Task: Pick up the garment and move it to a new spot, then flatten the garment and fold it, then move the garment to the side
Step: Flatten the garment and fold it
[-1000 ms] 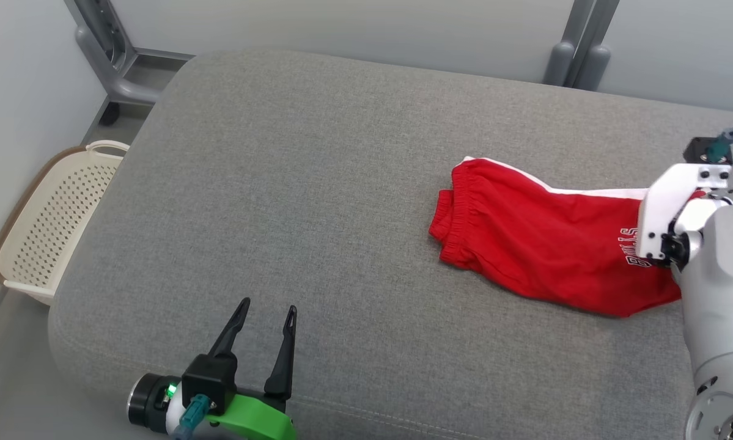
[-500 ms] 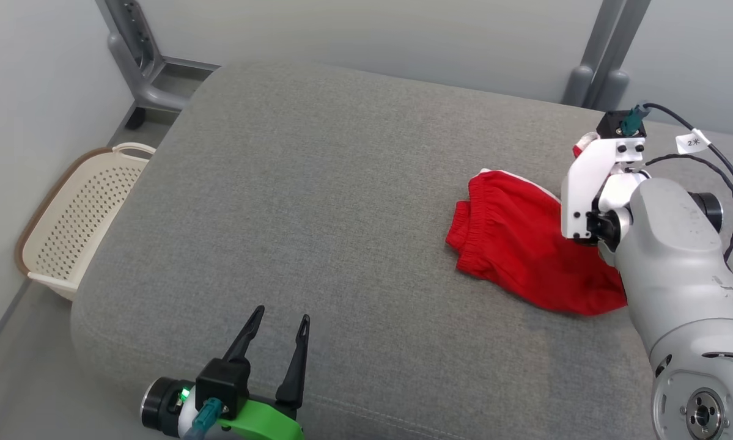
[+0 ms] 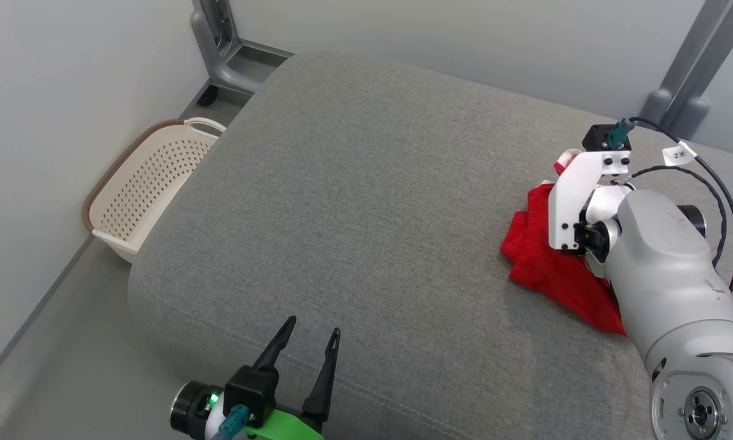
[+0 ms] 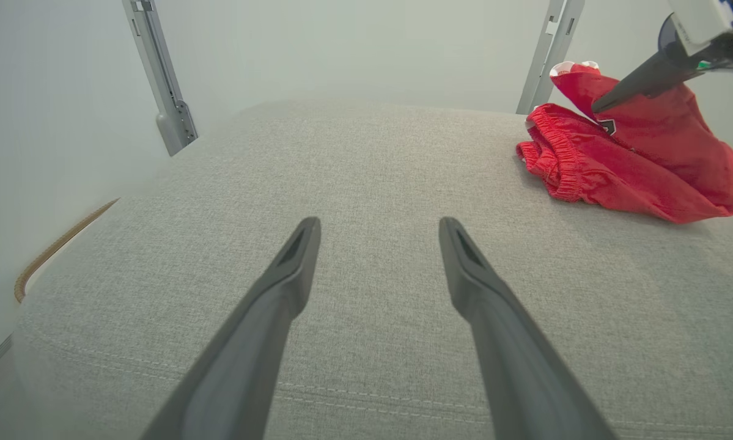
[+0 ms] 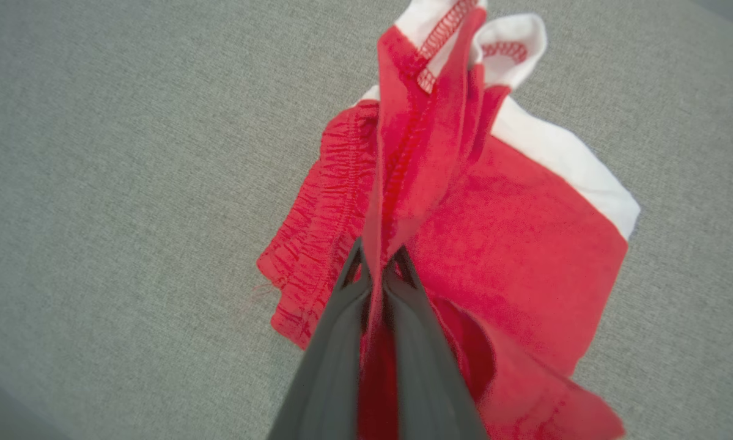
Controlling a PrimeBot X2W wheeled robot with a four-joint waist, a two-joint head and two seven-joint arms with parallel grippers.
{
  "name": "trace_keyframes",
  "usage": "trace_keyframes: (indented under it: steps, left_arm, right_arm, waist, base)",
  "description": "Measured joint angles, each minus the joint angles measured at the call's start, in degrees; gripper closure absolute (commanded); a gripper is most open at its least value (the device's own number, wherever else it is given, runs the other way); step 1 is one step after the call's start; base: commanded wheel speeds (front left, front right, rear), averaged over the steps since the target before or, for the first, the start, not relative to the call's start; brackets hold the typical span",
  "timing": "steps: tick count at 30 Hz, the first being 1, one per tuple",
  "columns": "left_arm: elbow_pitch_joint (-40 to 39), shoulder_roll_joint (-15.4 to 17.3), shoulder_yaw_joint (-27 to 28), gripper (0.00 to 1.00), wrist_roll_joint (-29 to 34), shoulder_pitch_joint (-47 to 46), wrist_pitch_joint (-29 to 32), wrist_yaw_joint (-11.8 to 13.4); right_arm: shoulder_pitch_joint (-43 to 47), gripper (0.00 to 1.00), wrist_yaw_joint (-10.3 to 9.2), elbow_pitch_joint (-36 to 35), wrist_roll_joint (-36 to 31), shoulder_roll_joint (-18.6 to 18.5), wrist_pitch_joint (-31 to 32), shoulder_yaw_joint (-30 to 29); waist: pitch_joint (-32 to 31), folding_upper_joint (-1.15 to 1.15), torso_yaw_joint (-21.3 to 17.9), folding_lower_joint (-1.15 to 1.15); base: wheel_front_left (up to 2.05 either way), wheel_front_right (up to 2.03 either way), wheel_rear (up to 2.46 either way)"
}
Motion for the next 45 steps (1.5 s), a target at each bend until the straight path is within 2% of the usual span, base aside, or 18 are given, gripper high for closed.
trace_keyframes:
  steps: [1, 2, 3, 9, 12, 18, 23, 24, 25, 26, 32, 45]
  left_arm:
    - [-0.04, 0.00, -0.09, 0.00, -0.08, 0.00, 0.00, 0.02]
    - [-0.10, 0.00, -0.20, 0.00, -0.14, -0.01, 0.00, 0.16]
    - [-0.15, -0.01, -0.24, 0.00, -0.22, -0.02, 0.00, 0.22]
    - [-0.82, -0.07, 0.99, 0.00, -1.51, -0.18, 0.00, 1.05]
    - [-0.93, -0.07, 1.42, 0.00, -1.53, -0.15, 0.00, 1.30]
    - [-1.08, -0.09, 1.63, 0.00, -1.18, -0.10, -0.01, 1.34]
    - [-1.13, -0.10, 1.93, 0.00, -1.10, -0.11, -0.05, 1.34]
    - [-1.16, -0.10, 2.04, 0.00, -1.10, -0.12, -0.08, 1.34]
    - [-1.19, -0.10, 2.13, 0.00, -1.10, -0.13, -0.08, 1.34]
    - [-1.20, -0.10, 2.21, 0.00, -1.10, -0.13, -0.08, 1.34]
    - [-1.04, -0.11, 2.32, 0.00, -1.04, -0.29, -0.08, 1.33]
    - [-0.79, -0.11, 1.80, 0.00, -1.14, -0.36, -0.08, 0.86]
  right_arm:
    - [0.07, 1.00, 0.00, -0.16, -0.30, 0.01, 0.08, -0.27]
    - [0.07, 0.82, 0.00, -0.37, -0.36, 0.02, 0.00, -0.60]
    - [0.03, 0.00, 0.00, -0.44, -0.34, -0.01, -0.15, -0.94]
    - [-3.26, 0.00, 0.00, 0.24, 4.47, 0.03, -6.43, -0.67]
    - [-3.54, 0.00, 0.00, -0.16, 4.61, -0.15, -8.75, 0.00]
    - [-0.93, 0.00, -0.01, -0.59, 3.12, -4.74, -10.26, 0.34]
    - [1.89, 0.00, -0.01, -0.79, 2.68, -6.56, -11.20, -0.29]
    - [2.57, 0.50, -0.02, -0.74, 2.68, -6.69, -11.20, -0.51]
    - [3.13, 0.80, -0.02, -0.70, 2.68, -6.69, -11.20, -0.64]
    - [3.52, 1.00, -0.02, -0.67, 2.67, -6.56, -11.29, -0.66]
    - [5.25, 1.00, -0.01, -0.75, 2.26, -4.97, -12.79, -0.37]
    - [5.61, 1.00, -0.01, 1.08, 2.86, -0.11, -12.73, 3.94]
  waist:
    - [0.24, 0.00, 0.27, 0.00]
    - [0.51, 0.00, 0.46, 0.00]
    - [0.75, 0.00, 0.62, 0.00]
    - [1.54, 0.00, -0.73, 0.00]
    - [1.21, 0.00, -2.21, 0.00]
    - [0.54, 0.00, -5.52, 0.00]
    - [0.39, 0.00, -7.38, 0.00]
    - [0.41, 0.00, -7.77, 0.00]
    - [0.47, 0.00, -8.10, 0.00]
    - [0.56, 0.00, -8.38, 0.00]
    - [1.05, 0.00, -8.89, 0.00]
    - [1.00, 0.00, -6.36, 0.00]
  base:
    - [0.00, 0.00, 0.00]
    - [0.00, 0.00, 0.00]
    - [0.00, 0.00, 0.00]
    - [0.00, 0.00, 0.00]
    - [0.00, 0.00, 0.00]
    - [0.00, 0.00, 0.00]
    - [0.00, 0.00, 0.00]
    - [0.00, 0.00, 0.00]
    - [0.00, 0.00, 0.00]
    - [0.00, 0.00, 0.00]
    - [0.00, 0.00, 0.00]
    - [0.00, 0.00, 0.00]
